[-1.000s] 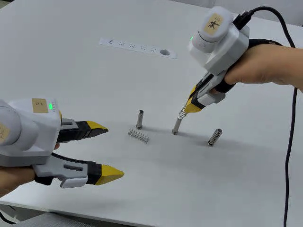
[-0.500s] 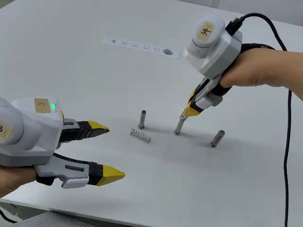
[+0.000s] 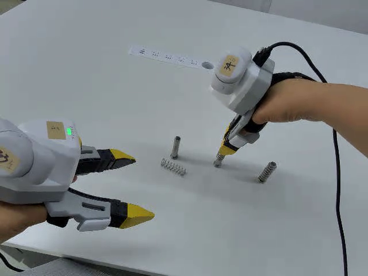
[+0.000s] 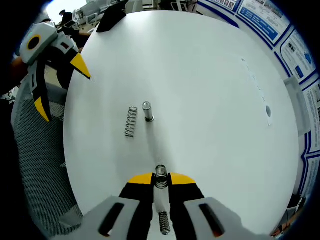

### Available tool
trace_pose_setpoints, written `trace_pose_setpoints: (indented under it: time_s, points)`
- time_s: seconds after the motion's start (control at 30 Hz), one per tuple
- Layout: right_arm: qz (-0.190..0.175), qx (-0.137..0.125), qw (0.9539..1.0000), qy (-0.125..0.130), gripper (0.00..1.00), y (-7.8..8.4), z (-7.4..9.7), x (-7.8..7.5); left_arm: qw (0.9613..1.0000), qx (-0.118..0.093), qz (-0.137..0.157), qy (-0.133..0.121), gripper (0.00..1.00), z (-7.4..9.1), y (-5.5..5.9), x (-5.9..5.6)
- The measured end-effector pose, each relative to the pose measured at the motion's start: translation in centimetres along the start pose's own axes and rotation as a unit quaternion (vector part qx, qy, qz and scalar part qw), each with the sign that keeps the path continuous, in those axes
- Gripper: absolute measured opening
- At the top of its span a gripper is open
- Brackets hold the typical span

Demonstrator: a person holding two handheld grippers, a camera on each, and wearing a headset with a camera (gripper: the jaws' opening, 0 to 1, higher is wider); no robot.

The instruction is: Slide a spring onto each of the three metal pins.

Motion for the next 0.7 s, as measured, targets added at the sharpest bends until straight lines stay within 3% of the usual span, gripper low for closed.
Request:
trace_pose_setpoints:
  time_s: [0.37,0.7]
  points:
    - [0.003,0.005,1.0000,-0.005,0.12,0.8,-1.4,0.7,1.0000,-0.001,0.001,-0.002,0.62,0.0,0.0,0.0]
    - [0.038,-0.023,0.9990,0.009,0.17,-0.8,0.8,1.4,1.0000,0.000,0.000,-0.002,0.62,0.0,0.1,-0.1]
Point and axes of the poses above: the centre of the closed fingertips' face, and the gripper's own axes: z roughly backward along the fingers, x roughly to its left, y roughly out of its underside, the point moved 9 cm from there along z, roughly backward along the fingers, and after that the axes turned 13 degrees about -x, right-handed, at the moved point
